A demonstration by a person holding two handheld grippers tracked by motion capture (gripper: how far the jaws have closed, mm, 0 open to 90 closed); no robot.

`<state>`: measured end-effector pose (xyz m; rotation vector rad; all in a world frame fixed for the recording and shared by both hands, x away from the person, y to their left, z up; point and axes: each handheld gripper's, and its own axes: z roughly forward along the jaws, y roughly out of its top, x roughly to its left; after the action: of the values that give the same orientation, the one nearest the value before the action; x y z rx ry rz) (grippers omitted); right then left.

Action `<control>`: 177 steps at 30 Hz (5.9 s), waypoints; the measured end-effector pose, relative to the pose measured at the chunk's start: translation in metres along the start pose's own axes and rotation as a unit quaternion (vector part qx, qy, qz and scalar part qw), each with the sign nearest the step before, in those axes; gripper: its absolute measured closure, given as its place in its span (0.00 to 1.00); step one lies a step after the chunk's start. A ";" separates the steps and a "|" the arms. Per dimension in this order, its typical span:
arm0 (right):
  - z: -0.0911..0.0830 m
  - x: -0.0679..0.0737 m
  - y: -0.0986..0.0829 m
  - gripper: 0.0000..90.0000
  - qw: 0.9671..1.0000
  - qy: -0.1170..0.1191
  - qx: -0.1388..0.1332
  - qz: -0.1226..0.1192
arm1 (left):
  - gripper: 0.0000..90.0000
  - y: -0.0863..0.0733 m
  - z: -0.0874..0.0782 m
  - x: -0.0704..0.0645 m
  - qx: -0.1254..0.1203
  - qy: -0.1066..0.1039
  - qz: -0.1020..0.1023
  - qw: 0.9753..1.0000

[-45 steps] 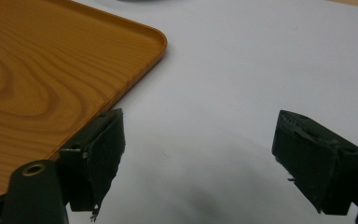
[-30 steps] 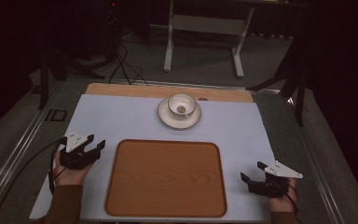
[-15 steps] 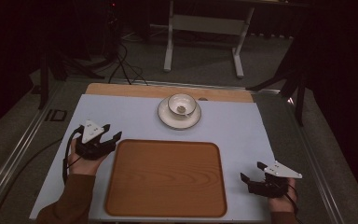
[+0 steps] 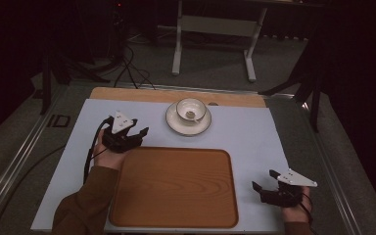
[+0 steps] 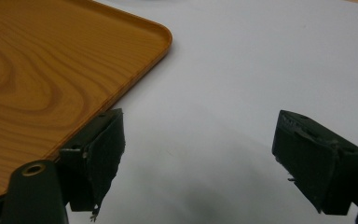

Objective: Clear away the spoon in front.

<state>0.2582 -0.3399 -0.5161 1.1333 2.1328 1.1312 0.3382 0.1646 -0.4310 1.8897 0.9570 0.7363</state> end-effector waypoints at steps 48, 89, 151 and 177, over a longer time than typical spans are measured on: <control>-0.003 -0.002 0.000 0.19 1.000 0.002 -0.004 0.000 | 0.54 0.063 0.101 -0.066 0.032 -0.107 0.097 0.989; -0.003 -0.004 -0.001 0.18 1.000 0.003 -0.005 0.001 | 0.99 0.071 0.121 -0.073 0.064 -0.036 0.147 0.986; -0.005 -0.003 -0.001 0.19 1.000 -0.003 -0.012 0.002 | 0.99 0.061 0.020 -0.030 -0.003 -0.057 0.129 0.990; -0.005 -0.003 -0.001 0.19 1.000 -0.004 -0.013 0.001 | 0.99 0.024 -0.006 -0.007 0.004 -0.041 0.098 0.994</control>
<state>0.2561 -0.3452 -0.5138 1.1262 2.1063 1.1506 0.3376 0.1537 -0.4077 2.0240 0.7314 0.7631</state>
